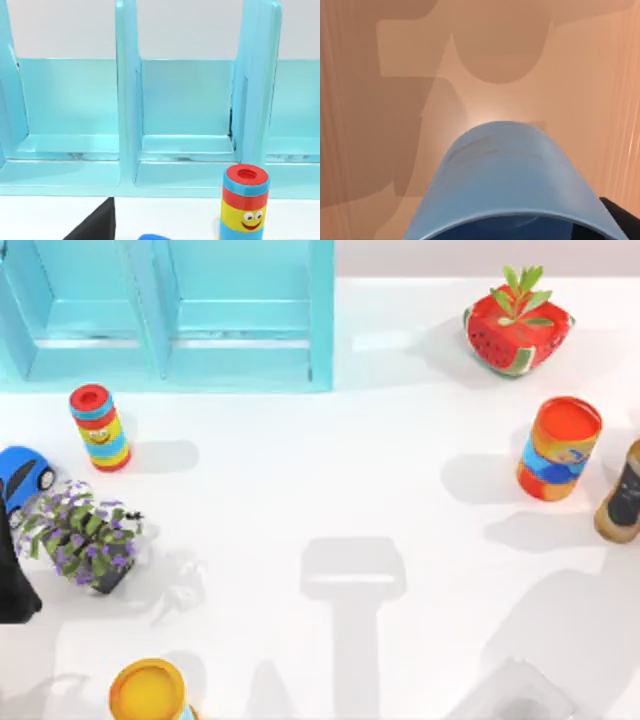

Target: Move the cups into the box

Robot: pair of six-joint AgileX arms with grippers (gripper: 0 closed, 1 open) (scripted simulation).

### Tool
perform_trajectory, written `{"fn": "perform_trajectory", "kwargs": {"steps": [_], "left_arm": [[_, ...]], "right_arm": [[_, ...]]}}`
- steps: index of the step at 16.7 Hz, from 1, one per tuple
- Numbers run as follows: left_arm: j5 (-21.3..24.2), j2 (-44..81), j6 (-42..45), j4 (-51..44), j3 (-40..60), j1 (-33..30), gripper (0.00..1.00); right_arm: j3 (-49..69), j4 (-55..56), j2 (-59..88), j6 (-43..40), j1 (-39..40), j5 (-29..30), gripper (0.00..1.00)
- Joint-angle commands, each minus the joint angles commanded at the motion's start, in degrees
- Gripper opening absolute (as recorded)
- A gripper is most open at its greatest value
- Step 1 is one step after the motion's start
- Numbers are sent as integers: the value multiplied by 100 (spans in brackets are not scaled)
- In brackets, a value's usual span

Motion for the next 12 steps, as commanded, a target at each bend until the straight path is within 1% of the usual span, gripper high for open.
{"fn": "perform_trajectory", "kwargs": {"steps": [10,11,12], "left_arm": [[0,0,0,0,0,0,100],[0,0,0,0,0,0,100],[0,0,0,0,0,0,100]], "right_arm": [[0,0,0,0,0,0,98],[0,0,0,0,0,0,100],[0,0,0,0,0,0,100]]}}
